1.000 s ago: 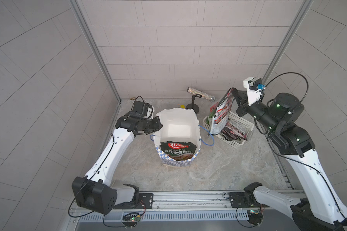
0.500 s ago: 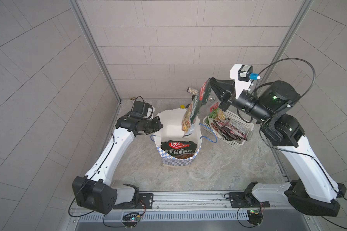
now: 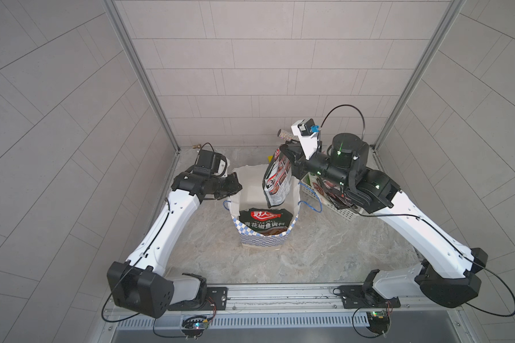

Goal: Place the condiment packets inside the bag
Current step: Place the condiment packet in the paper bag.

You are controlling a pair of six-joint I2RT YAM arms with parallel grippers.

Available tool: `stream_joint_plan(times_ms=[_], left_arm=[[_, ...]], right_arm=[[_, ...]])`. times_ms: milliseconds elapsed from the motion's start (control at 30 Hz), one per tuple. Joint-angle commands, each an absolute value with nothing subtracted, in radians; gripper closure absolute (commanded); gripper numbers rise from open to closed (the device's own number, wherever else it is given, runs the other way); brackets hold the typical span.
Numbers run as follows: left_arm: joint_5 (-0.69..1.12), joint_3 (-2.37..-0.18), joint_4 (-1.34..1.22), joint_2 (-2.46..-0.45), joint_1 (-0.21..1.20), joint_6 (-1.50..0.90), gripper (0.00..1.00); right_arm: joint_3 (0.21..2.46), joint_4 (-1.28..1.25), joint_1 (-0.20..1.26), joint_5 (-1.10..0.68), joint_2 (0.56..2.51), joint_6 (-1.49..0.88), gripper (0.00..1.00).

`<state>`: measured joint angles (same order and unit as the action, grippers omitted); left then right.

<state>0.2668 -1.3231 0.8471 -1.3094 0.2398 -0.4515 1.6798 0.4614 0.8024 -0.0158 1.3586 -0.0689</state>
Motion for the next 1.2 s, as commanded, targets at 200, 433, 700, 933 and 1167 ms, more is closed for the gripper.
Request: stream_joint_plan(times_ms=[200,433,700,933,1167], left_arm=[[0.283,-1.331,0.845,-1.321,0.237,-0.433,1.00],[0.279,-1.333,0.846,-1.320,0.238,-0.437,1.00],[0.275,-1.330,0.845,-1.319,0.238,-0.434,1.00],[0.280,-1.330,0.838,-1.313,0.237,-0.429,1.00],[0.266,-1.327,0.840,-1.316,0.237,-0.421,1.00]], right_arm=[[1.672,0.564,0.888,0.210,1.358,-0.117,1.00],[1.667,0.621,0.991,0.223,1.351,-0.174,1.00],[1.558,0.658,1.000,0.061,1.321,-0.216,1.00],[1.452,0.666,1.000,-0.102,1.349,-0.137,1.00],[1.409,0.710,1.000,-0.230,1.346,-0.023,0.90]])
